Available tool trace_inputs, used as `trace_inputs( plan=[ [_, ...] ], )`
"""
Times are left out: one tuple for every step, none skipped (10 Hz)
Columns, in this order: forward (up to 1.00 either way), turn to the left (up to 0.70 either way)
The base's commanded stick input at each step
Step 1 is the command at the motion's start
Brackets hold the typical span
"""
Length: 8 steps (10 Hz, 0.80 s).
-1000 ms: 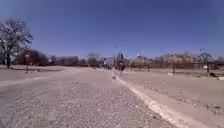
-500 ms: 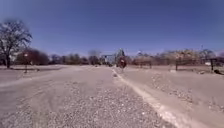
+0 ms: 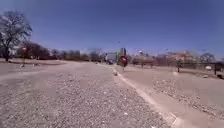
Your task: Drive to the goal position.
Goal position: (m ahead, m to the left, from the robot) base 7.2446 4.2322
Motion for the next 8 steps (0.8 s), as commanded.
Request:
trace_inputs(
  plan=[
    [0.70,0.00],
    [0.70,0.00],
    [0.70,0.00],
    [0.70,0.00],
    [0.70,0.00],
    [0.70,0.00],
    [0.70,0.00],
    [0.70,0.00]
  ],
)
